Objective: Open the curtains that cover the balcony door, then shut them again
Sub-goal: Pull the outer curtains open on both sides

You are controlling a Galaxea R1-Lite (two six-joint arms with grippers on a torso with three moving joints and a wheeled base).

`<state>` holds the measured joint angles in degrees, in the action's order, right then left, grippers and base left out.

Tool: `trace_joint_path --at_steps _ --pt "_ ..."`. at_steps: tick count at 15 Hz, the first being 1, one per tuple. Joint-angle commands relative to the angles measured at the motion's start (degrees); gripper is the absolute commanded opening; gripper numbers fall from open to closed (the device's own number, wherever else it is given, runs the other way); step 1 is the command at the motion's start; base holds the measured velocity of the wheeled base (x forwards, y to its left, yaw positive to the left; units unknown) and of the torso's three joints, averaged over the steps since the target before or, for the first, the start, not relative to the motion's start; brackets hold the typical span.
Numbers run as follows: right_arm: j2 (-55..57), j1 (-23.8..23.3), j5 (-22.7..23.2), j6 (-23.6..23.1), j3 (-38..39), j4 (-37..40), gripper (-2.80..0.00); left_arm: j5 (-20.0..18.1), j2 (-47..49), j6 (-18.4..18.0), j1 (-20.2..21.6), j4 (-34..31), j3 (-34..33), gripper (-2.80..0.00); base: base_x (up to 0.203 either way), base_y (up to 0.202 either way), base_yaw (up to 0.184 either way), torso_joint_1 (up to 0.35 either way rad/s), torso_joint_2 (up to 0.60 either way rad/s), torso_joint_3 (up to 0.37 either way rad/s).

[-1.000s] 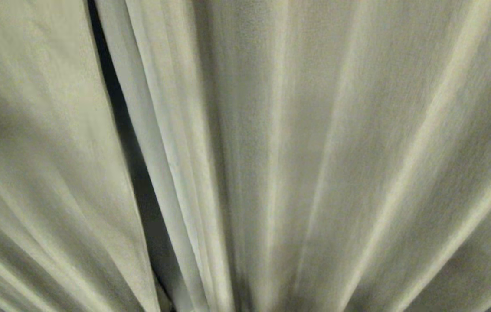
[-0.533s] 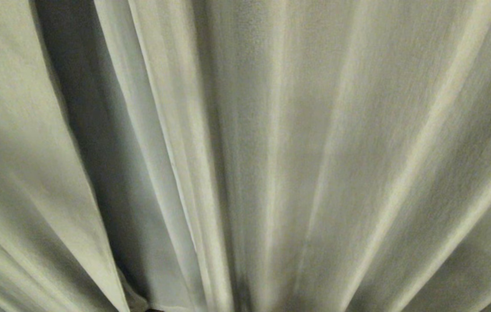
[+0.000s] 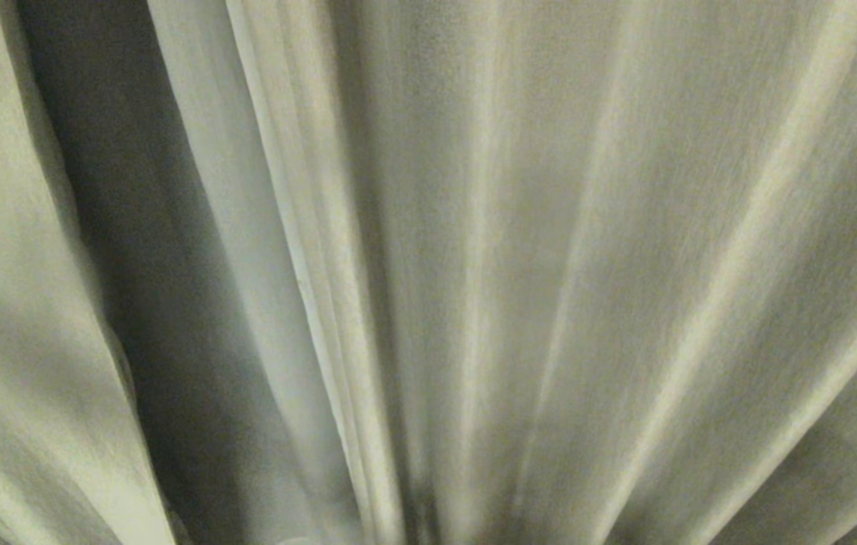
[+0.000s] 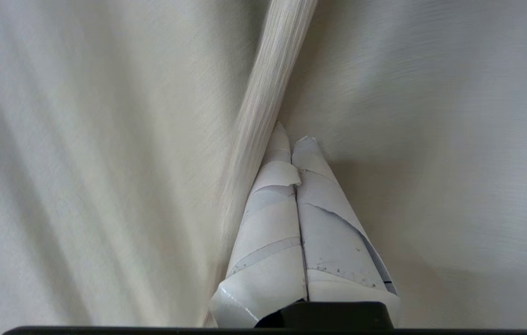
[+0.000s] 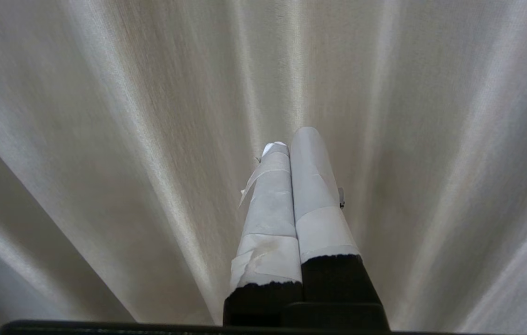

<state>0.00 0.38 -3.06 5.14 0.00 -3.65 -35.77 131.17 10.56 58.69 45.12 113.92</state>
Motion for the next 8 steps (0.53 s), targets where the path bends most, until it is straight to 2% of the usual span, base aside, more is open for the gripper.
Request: trace_joint_path --at_steps 1,5,8 --pt "0.0 0.06 -0.02 0.04 0.0 -0.04 -2.8 -0.27 0.52 0.08 0.41 0.67 0.1 -2.8 0.0 0.0 0.0 0.0 0.0 0.0" --pt "0.0 -0.02 -0.02 0.04 0.0 -0.04 -2.8 -0.53 1.28 0.43 1.26 1.11 0.25 -2.8 0.0 0.0 0.0 0.0 0.0 0.0" --pt "0.0 0.02 -0.02 0.04 0.0 -0.04 -2.8 -2.37 1.23 0.43 1.26 1.11 0.16 -2.8 0.0 0.0 0.0 0.0 0.0 0.0"
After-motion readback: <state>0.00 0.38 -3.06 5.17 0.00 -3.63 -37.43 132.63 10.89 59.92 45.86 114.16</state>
